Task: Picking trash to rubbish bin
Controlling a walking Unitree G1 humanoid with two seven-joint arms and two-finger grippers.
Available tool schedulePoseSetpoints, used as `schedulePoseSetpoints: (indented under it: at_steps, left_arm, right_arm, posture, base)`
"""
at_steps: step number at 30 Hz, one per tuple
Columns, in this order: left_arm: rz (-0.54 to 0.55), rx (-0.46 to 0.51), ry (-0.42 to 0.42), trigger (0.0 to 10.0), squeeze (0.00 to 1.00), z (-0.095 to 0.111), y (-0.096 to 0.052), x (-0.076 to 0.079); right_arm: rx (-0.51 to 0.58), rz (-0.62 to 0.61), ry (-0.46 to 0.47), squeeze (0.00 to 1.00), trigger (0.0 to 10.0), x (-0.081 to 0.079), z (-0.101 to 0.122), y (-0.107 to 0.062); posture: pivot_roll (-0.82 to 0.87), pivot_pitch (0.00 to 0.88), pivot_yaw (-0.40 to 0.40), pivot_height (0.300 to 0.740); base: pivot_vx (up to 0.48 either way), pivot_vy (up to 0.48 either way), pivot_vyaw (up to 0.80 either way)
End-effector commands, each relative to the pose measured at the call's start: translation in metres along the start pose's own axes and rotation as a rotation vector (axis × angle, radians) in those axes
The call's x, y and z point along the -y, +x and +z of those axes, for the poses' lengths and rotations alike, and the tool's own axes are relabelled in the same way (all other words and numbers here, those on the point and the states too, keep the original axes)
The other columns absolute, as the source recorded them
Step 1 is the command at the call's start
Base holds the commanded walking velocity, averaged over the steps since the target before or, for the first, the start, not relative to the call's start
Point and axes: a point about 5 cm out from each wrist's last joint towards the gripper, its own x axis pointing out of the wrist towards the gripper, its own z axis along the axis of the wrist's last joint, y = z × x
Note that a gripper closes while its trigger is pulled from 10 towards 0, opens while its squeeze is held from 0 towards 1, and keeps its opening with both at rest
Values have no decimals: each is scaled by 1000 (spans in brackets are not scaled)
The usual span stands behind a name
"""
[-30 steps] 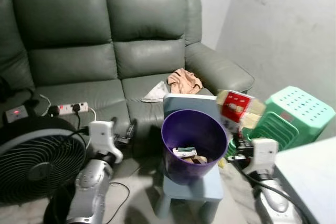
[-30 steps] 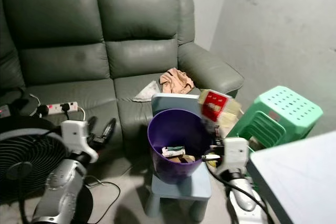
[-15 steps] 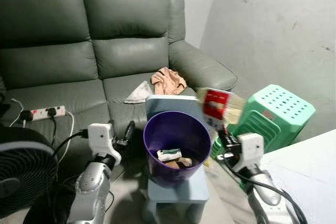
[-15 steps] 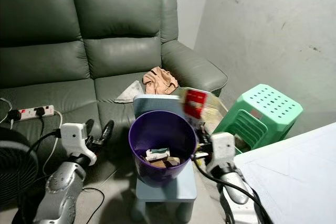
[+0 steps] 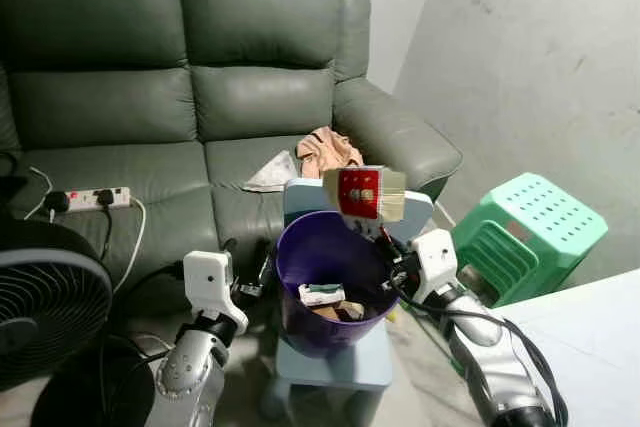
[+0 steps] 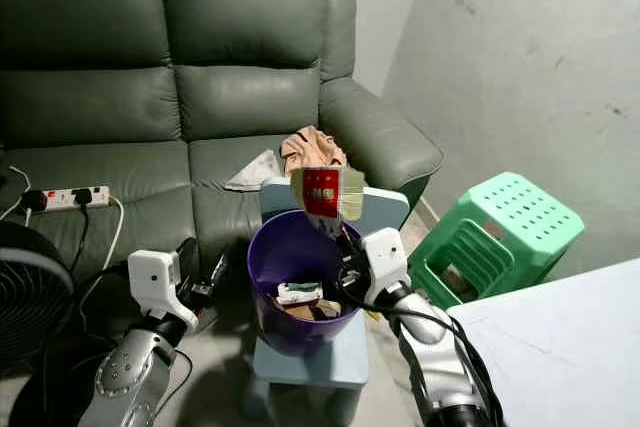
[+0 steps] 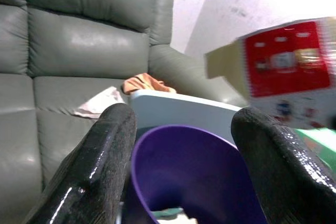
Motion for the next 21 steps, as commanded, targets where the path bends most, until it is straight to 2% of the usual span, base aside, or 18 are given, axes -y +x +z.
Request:
schedulePoseSetpoints:
  at_steps: [1,8,11,16,21]
  left_arm:
    - [-23,0,23,10000,0,4,0,11]
    - [0,-22,72,10000,0,3,-13,13]
    - [2,-17,73,10000,0,11,-19,19]
    - [-7,-3,78,10000,0,19,-21,28]
    - [-6,7,69,10000,0,26,-21,32]
  right_arm:
    - [-18,0,-15,0,10000,7,0,2]
    - [-74,-36,-9,0,10000,14,2,22]
    - [-114,-28,-1,0,10000,12,2,33]
    - [-176,-14,-35,0,10000,6,-3,42]
    - [-221,-19,-37,0,10000,4,-8,43]
  posture:
    - [127,23,-210,740]
    - [152,84,-236,740]
    - [162,117,-244,740]
    - [170,149,-253,740]
    - [170,158,-255,740]
  base:
    - [0,0,0]
    - [0,0,0]
    - [0,0,0]
    - [0,0,0]
    - [0,0,0]
